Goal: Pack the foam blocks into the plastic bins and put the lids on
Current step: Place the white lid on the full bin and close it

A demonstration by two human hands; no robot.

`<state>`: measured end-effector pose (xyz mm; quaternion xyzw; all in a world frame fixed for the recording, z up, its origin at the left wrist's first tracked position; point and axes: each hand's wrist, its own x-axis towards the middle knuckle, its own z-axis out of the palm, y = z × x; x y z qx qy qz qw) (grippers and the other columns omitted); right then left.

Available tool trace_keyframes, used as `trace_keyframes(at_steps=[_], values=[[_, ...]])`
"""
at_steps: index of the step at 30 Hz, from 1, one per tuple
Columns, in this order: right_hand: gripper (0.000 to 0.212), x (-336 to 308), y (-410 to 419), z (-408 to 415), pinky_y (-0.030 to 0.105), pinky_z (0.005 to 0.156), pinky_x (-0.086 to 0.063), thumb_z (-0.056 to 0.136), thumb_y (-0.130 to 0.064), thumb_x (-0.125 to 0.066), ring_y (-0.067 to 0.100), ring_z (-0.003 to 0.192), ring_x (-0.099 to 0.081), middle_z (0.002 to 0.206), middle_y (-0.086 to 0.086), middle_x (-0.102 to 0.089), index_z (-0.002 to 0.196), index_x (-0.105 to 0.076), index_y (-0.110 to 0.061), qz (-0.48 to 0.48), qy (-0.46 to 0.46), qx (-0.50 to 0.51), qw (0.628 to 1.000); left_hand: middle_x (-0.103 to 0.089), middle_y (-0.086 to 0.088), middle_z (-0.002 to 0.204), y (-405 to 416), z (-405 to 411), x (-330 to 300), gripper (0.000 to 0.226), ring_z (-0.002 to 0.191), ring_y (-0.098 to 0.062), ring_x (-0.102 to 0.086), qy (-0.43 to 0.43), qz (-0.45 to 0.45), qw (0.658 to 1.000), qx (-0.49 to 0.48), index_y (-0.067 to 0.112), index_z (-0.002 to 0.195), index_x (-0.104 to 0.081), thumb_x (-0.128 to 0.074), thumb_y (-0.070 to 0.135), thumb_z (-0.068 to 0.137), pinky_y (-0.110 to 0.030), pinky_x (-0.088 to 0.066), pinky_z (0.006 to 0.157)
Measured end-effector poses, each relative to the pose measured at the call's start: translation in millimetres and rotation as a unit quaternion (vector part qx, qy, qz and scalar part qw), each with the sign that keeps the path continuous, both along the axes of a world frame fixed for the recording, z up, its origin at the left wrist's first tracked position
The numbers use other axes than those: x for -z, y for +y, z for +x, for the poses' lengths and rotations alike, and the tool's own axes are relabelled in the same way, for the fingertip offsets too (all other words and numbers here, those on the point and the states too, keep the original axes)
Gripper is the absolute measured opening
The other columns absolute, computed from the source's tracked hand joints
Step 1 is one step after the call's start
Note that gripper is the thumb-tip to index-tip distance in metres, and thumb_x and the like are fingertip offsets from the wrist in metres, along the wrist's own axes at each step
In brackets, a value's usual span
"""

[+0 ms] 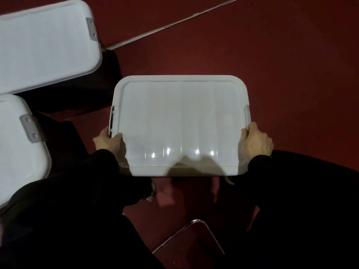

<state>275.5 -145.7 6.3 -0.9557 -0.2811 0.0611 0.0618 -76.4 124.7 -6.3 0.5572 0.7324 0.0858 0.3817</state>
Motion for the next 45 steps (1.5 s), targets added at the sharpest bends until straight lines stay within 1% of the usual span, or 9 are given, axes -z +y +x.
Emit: trace_keyframes(at_steps=[7, 10, 13, 17, 23, 32, 38, 41, 45], values=[[0.022, -5, -4, -16, 0.042, 0.065, -0.045, 0.097, -0.012, -0.050, 0.046, 0.080, -0.068, 0.091, 0.025, -0.069, 0.115, -0.056, 0.000, -0.032, 0.021, -0.002, 0.999, -0.039, -0.026, 0.147, -14, -1, 4, 0.060, 0.127, -0.045, -0.048, 0.131, 0.028, 0.974, 0.182, 0.006, 0.156, -0.021, -0.044, 0.014, 0.101, -0.052, -0.038, 0.107], [0.037, -15, -4, -7, 0.040, 0.092, -0.047, 0.100, -0.021, -0.053, 0.040, 0.117, -0.062, 0.131, 0.017, -0.065, 0.136, -0.059, -0.012, 0.057, 0.168, 0.067, 0.982, -0.042, -0.030, 0.145, -15, 0, 5, 0.065, 0.127, -0.044, -0.048, 0.092, -0.001, 0.986, 0.140, 0.011, 0.160, -0.013, -0.041, 0.013, 0.101, -0.047, -0.038, 0.109], [0.085, -8, -12, -5, 0.039, 0.115, -0.036, 0.090, -0.044, -0.070, 0.030, 0.138, -0.047, 0.155, 0.005, -0.045, 0.160, -0.027, -0.022, 0.200, 0.399, 0.286, 0.848, -0.035, -0.031, 0.150, -32, 4, 0, 0.075, 0.135, -0.044, -0.041, 0.050, -0.053, 0.997, 0.005, 0.012, 0.160, -0.007, -0.050, 0.024, 0.100, -0.044, -0.031, 0.113], [0.126, 53, -42, 8, 0.056, 0.115, -0.039, 0.048, -0.085, -0.079, 0.030, 0.132, -0.054, 0.148, 0.002, -0.052, 0.150, -0.044, -0.019, 0.225, 0.501, 0.387, 0.741, -0.055, -0.014, 0.139, -68, -8, 2, 0.076, 0.125, -0.039, -0.056, -0.134, -0.242, 0.927, -0.253, 0.005, 0.142, -0.045, -0.067, 0.054, 0.088, -0.050, -0.049, 0.103], [0.062, 27, -19, -16, 0.047, 0.094, -0.058, 0.073, -0.046, -0.089, 0.031, 0.103, -0.074, 0.110, 0.007, -0.077, 0.119, -0.072, -0.009, 0.347, 0.474, 0.339, 0.734, -0.066, -0.021, 0.101, -80, -26, 22, 0.055, 0.068, -0.033, -0.066, -0.304, -0.196, 0.872, -0.330, -0.001, 0.129, -0.054, -0.077, 0.019, 0.083, -0.042, -0.058, 0.053], [0.044, 18, 56, -30, 0.036, 0.081, -0.059, 0.083, -0.037, -0.083, 0.026, 0.097, -0.073, 0.113, 0.006, -0.075, 0.119, -0.072, -0.013, 0.406, 0.448, 0.370, 0.706, -0.061, -0.010, 0.122, 2, 44, -9, 0.050, 0.110, -0.033, -0.064, -0.419, -0.178, 0.845, -0.280, 0.028, 0.135, -0.042, -0.062, 0.008, 0.093, -0.059, -0.059, 0.080], [0.038, 17, 95, -22, 0.025, 0.055, -0.057, 0.089, -0.031, -0.078, 0.021, 0.093, -0.073, 0.111, 0.001, -0.075, 0.124, -0.068, -0.020, 0.451, 0.472, 0.375, 0.658, -0.068, -0.006, 0.120, 24, 87, 4, 0.037, 0.108, -0.025, -0.067, -0.468, -0.164, 0.838, -0.227, 0.016, 0.126, -0.054, -0.060, 0.002, 0.092, -0.040, -0.060, 0.082], [0.031, 23, 116, -38, 0.039, 0.068, -0.064, 0.090, -0.030, -0.075, 0.031, 0.098, -0.074, 0.107, 0.006, -0.077, 0.120, -0.069, -0.021, 0.445, 0.500, 0.357, 0.652, -0.068, -0.003, 0.121, 31, 111, 6, 0.042, 0.109, -0.020, -0.065, -0.520, -0.156, 0.809, -0.223, 0.019, 0.134, -0.050, -0.059, 0.009, 0.095, -0.035, -0.057, 0.090], [0.032, 34, 111, -89, 0.041, 0.076, -0.062, 0.092, -0.029, -0.074, 0.029, 0.098, -0.075, 0.107, 0.006, -0.078, 0.121, -0.070, -0.016, 0.381, 0.546, 0.369, 0.649, -0.066, -0.011, 0.108, 8, 133, 15, 0.067, 0.083, -0.028, -0.069, -0.369, -0.205, 0.879, -0.221, 0.017, 0.141, -0.033, -0.068, 0.013, 0.084, -0.040, -0.060, 0.066]])
